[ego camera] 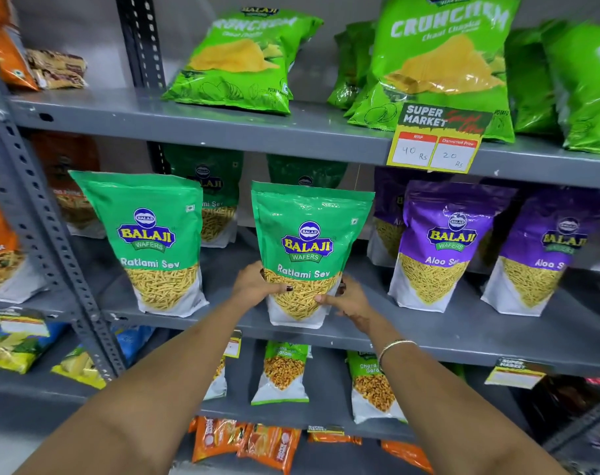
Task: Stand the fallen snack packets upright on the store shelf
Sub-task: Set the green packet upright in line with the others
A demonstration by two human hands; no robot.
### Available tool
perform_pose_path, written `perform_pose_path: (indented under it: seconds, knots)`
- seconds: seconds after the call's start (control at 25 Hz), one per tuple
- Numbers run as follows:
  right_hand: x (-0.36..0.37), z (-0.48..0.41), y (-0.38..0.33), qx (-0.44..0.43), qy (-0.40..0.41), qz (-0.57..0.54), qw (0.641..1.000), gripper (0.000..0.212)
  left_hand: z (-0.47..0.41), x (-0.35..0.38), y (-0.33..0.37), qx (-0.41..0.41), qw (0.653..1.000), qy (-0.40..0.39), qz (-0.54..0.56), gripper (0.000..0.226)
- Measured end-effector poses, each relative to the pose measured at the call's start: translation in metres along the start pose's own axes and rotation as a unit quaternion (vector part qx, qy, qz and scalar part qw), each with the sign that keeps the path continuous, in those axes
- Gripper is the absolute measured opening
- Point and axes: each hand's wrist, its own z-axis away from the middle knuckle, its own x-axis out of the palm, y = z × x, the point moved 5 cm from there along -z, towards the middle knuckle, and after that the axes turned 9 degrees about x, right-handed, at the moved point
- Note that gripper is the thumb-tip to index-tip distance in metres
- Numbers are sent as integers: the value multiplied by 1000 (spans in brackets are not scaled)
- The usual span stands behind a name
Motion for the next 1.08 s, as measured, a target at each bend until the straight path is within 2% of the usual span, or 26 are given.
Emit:
perform_pose_path:
  seconds: [0.32,0.44,0.48,0.56,0.6,0.68,0.8,0.84,0.92,1.0,1.04,1.08]
  knots:
    - [5,12,2,16,21,34,999,60,7,-4,-2,3,999,-27,18,56]
    - [6,10,2,13,18,42,999,63,10,-5,1,4,999,-39,30,63]
    - [5,8,2,12,16,45,999,65,12,-4,-1,-11,998,-59,34,69]
    - [-4,6,5,20,30,62,997,75,19,1,-4,-62,986,-157,18,84]
    - [-12,6,8,29,45,75,996,80,24,3,-5,-92,971,-220,-24,90]
    - [-38,3,16,45,82,92,991,87,30,1,1,-144,926,-313,-156,88]
    - [-96,-1,33,80,142,126,979,89,36,17,26,-220,835,-407,-299,76]
    - [-118,-2,38,96,160,127,974,93,38,32,35,-246,809,-442,-301,70]
    - [-159,-6,50,109,189,106,970,102,40,78,53,-279,783,-499,-245,53]
    - [-202,-13,63,117,216,85,966,103,36,135,76,-268,794,-514,-182,46]
    - [-219,-20,67,114,216,84,966,101,29,159,86,-241,824,-490,-153,51]
    - [-234,-28,70,103,203,92,970,102,18,182,99,-204,867,-438,-119,64]
